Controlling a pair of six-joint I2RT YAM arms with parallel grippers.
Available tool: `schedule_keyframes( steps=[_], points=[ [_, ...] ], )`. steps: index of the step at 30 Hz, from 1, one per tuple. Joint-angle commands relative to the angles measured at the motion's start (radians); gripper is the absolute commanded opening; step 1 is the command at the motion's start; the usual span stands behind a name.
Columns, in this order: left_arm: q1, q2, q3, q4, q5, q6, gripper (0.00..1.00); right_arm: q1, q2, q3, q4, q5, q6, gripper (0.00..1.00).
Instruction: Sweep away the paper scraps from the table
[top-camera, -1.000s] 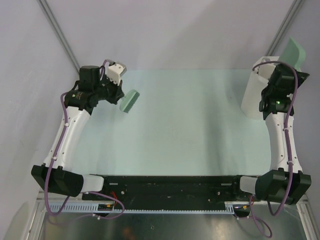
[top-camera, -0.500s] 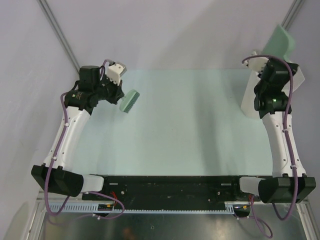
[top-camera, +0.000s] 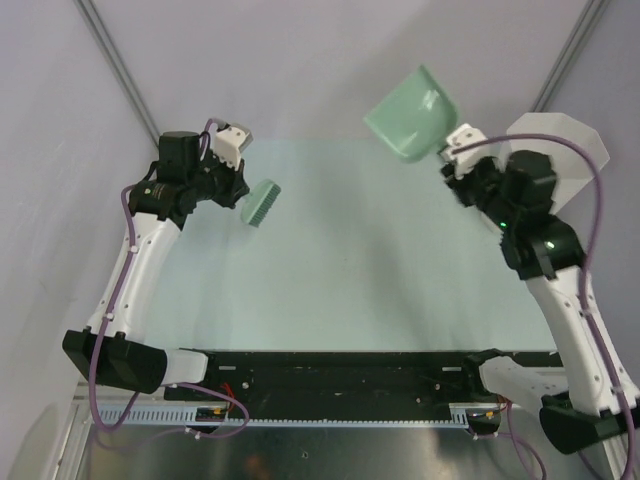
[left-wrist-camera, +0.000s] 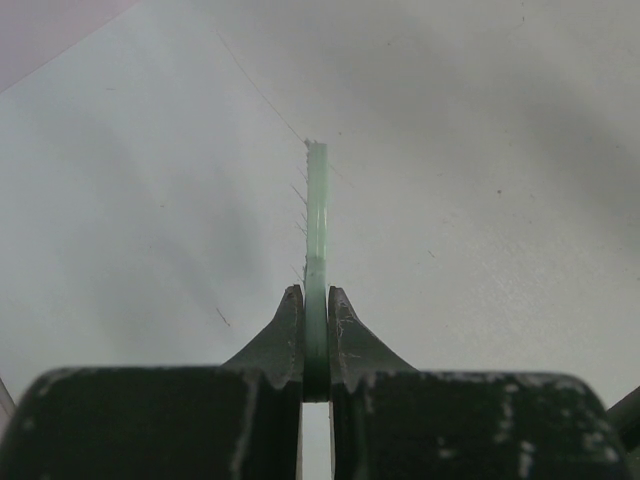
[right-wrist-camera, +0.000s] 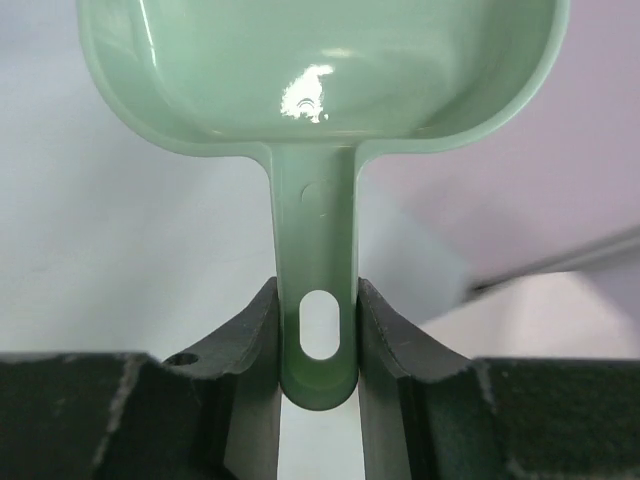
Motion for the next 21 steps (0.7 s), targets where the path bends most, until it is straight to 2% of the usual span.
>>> schedule_keyframes(
  steps=[1,5,7,16,18,21],
  points=[
    [0.000,-0.022,0.031,0.020,0.014,-0.027,0.00,0.090,0.153,-0.088,-0.006,-0.033,0.505,0.00],
    [0.002,-0.024,0.034,0.020,0.009,-0.032,0.00,0.165,0.376,-0.122,-0.047,0.119,0.738,0.00],
    [0.002,-0.024,0.033,0.020,0.003,-0.031,0.00,0.186,0.437,-0.138,-0.054,0.168,0.832,0.00],
    [-0.004,-0.010,0.026,0.020,-0.016,-0.026,0.00,0.282,0.679,-0.219,0.031,0.182,0.958,0.00],
    [-0.009,-0.007,0.026,0.020,-0.025,-0.021,0.00,0.283,0.701,-0.236,0.055,0.175,0.984,0.04],
    [-0.023,0.003,0.026,0.020,-0.042,-0.014,0.00,0.288,0.725,-0.269,0.086,0.155,0.993,0.15]
  ],
)
